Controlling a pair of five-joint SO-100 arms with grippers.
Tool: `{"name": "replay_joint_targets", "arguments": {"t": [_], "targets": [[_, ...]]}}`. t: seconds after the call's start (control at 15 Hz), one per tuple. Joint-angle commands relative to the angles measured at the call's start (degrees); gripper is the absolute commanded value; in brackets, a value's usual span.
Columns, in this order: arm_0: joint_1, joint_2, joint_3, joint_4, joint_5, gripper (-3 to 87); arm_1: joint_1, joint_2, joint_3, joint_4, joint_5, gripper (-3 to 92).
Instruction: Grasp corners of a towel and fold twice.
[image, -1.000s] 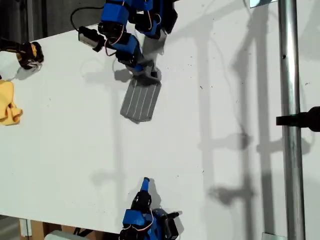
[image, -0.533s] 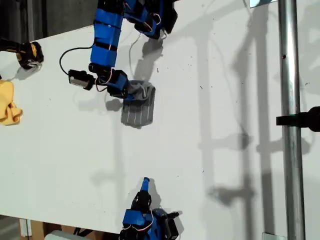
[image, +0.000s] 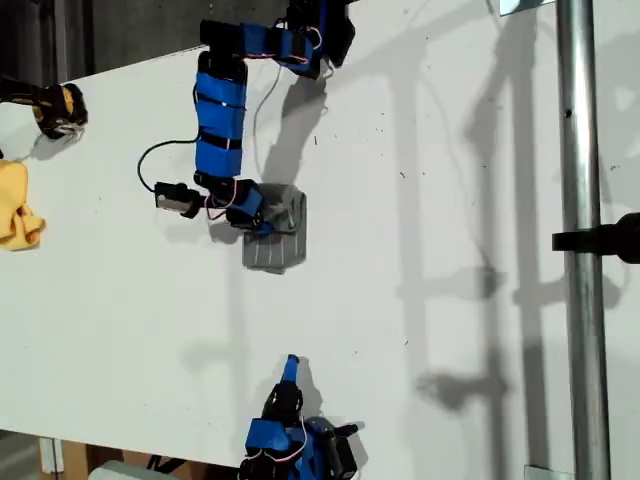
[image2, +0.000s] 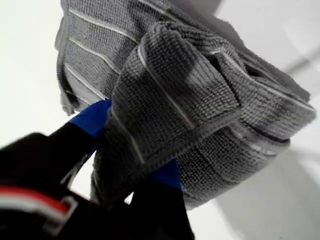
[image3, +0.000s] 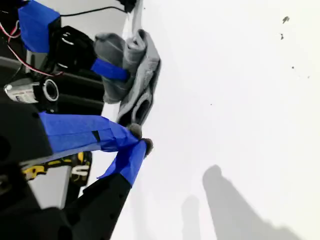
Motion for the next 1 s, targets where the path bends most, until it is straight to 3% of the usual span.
{"name": "replay_joint_targets", "arguments": {"t": [0.0,0.13,0.2,0.27,0.53,0.67,0.73,0.8,0.93], "targets": [[-0.35,0.35,-0.26,0.18,-0.53,-2.6,-1.23,-0.26,-10.99,3.78,-1.58,18.2],[-0.53,0.35,-0.18,0.09,-0.53,-2.6,-2.29,3.52,-14.94,0.18,-7.56,25.9],[-0.53,0.35,-0.18,0.09,-0.44,-2.6,-2.29,5.19,-15.64,-3.25,-11.69,43.6],[-0.44,0.35,-0.18,0.09,-0.53,-2.6,-2.11,6.86,-16.17,-5.45,-13.54,51.7],[-0.35,0.35,-0.18,0.09,-0.53,-2.6,-1.23,18.63,-10.02,-13.89,-13.89,51.5],[-0.26,0.35,0.0,0.09,-1.14,-0.8,-0.79,27.69,-4.83,-13.54,-13.89,51.2],[-0.09,0.35,0.26,-0.53,-1.23,1.7,-0.53,33.05,-2.11,-10.72,-13.89,46.1],[-0.09,0.35,0.35,-0.79,-1.23,-2.6,-0.35,38.14,0.7,-7.03,-16.61,31.3],[0.53,0.35,0.53,-1.05,-1.05,-2.6,0.0,49.13,7.91,4.39,-15.47,0.7]]}}
